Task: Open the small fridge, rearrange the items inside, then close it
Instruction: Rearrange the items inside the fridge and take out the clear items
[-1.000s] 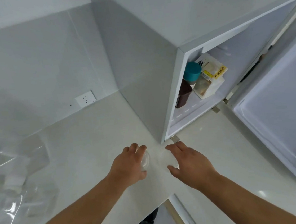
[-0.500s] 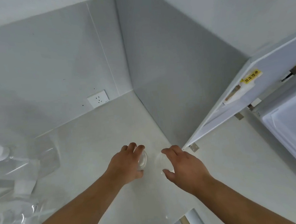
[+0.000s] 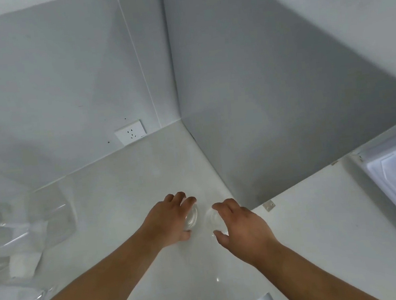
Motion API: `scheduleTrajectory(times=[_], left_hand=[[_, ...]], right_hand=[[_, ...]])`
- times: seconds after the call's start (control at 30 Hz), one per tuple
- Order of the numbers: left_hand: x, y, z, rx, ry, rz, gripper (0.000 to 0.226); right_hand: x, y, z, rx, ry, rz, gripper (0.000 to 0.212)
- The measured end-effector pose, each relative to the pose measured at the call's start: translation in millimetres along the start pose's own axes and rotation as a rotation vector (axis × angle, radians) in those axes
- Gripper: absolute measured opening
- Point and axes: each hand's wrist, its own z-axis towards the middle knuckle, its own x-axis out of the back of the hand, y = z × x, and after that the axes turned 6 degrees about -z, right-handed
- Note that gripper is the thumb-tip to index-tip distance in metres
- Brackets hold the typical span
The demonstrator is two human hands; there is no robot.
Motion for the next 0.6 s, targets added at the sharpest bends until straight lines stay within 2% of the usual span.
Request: scheduleTrajectory(times=[0.6], left_hand=[[-11,-6,12,-0.045,0.021,0.028,0.089]], right_hand=[[-10,3,8,0.006,-0.054,-0.023,0.056]])
